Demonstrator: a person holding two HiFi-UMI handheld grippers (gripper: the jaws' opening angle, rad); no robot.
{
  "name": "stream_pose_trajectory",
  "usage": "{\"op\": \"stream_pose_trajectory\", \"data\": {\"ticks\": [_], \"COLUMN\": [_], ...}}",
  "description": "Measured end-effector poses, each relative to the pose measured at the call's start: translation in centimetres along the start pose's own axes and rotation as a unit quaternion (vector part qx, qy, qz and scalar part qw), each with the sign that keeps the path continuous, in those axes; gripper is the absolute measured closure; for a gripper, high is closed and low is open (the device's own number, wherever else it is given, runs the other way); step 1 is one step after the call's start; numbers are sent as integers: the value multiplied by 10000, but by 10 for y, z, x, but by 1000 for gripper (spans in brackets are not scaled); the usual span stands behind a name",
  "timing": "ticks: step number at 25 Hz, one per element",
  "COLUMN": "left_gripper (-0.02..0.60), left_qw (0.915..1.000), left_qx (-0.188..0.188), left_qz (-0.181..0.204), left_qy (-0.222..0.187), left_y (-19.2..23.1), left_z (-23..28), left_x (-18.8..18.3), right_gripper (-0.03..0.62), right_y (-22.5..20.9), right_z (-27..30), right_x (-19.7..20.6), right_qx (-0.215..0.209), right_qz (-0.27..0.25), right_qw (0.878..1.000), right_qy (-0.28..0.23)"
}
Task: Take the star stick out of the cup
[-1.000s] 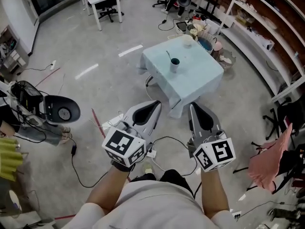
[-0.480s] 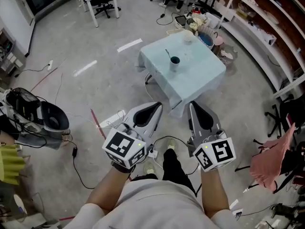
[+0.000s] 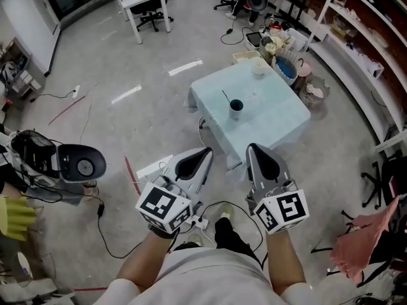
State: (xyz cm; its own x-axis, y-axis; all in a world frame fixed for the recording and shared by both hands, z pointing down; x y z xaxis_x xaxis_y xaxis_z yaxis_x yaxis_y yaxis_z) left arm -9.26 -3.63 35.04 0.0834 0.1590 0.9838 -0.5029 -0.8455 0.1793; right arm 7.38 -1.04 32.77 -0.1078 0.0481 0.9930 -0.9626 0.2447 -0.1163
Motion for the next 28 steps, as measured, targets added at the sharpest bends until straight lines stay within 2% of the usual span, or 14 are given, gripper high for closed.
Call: {"op": "stream_pose_trajectory", "data": {"ticks": [10,22,28], "left_gripper": [575,575,575], "left_qw": [9991,9982,9984], "left_qx": [-411,-587,-559], "left_qz": [98,113,59], "left_qy": [31,78,79], "left_y": [15,31,71], "left_z": [97,141,155], "left_x": [-6,-1,0], "right_gripper": [583,582,582], "right_y": [-84,-111,-114], "right_z": [59,94,139], "right_x": [1,13,25], "right_qx": [-548,-798,-725], "right_qz": [47,-153,-304], "right_qw": [9984,9963,9959], "right_qy": [88,295,448]}}
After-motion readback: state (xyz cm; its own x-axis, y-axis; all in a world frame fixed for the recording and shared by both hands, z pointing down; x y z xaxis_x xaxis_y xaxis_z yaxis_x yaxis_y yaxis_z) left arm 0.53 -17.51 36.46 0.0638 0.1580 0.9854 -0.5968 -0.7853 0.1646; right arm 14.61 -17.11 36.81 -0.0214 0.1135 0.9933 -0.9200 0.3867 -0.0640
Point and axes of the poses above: the fingertips, and each gripper's own axes: z forward along the fingers, y to its left, x out of its underside, the point moved 6 cm from there along -z, backward along the fingers, and after that the axes turned 8 degrees about x, right-handed, at the moved point
